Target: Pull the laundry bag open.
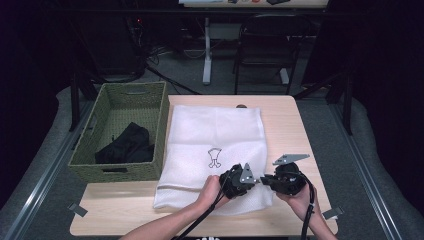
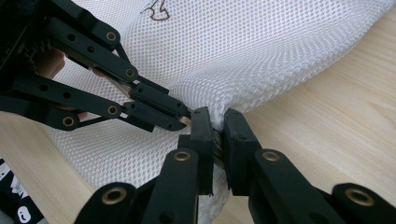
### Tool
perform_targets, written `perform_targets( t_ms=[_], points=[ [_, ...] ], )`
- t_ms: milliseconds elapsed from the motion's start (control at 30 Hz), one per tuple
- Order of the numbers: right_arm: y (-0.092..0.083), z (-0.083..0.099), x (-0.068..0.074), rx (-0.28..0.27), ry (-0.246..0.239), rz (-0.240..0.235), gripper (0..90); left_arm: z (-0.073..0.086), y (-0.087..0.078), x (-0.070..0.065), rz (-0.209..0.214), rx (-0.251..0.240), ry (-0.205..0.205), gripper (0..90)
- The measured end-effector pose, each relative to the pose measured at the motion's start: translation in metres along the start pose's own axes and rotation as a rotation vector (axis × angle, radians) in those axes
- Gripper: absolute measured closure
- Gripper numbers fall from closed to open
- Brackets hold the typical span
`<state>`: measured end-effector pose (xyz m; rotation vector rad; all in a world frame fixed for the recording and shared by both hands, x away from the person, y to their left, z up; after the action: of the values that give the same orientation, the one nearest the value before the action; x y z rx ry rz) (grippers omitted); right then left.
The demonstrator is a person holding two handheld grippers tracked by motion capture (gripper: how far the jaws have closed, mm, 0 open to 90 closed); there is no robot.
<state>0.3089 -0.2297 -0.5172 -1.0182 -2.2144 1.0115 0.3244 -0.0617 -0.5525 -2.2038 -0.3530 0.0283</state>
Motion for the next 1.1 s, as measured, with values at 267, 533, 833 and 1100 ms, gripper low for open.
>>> perform_targets(
  t_ms=[267, 533, 833, 1100],
  points=[
    [-0.001, 0.000, -0.001, 0.000, 0.006, 0.009, 84.2, 0.003, 0.000, 0.002, 0.001, 0.003, -0.014, 87.1],
    [-0.001, 0.001, -0.001, -0.001, 0.002, 0.014, 84.2, 0.005, -0.002, 0.002, -0.005, 0.012, -0.016, 87.0],
    [-0.001, 0.001, -0.001, 0.000, -0.004, 0.020, 84.2, 0.007, -0.003, 0.002, -0.008, 0.012, -0.020, 87.0],
    [-0.003, 0.002, -0.003, -0.009, -0.005, 0.027, 84.2, 0.010, -0.005, 0.004, -0.011, 0.016, -0.034, 87.0]
  ],
)
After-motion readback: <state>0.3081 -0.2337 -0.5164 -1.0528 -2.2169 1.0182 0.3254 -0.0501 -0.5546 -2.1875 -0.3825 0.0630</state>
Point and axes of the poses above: each handheld gripper's, and its own axes: y roughly forward along the jaws, z roughly out of its underside, x roughly to its left, the point moved 2 cm from there along y, roughly forward along the jaws, and after that the axes turned 4 degrees about x, right-handed, at the moved point
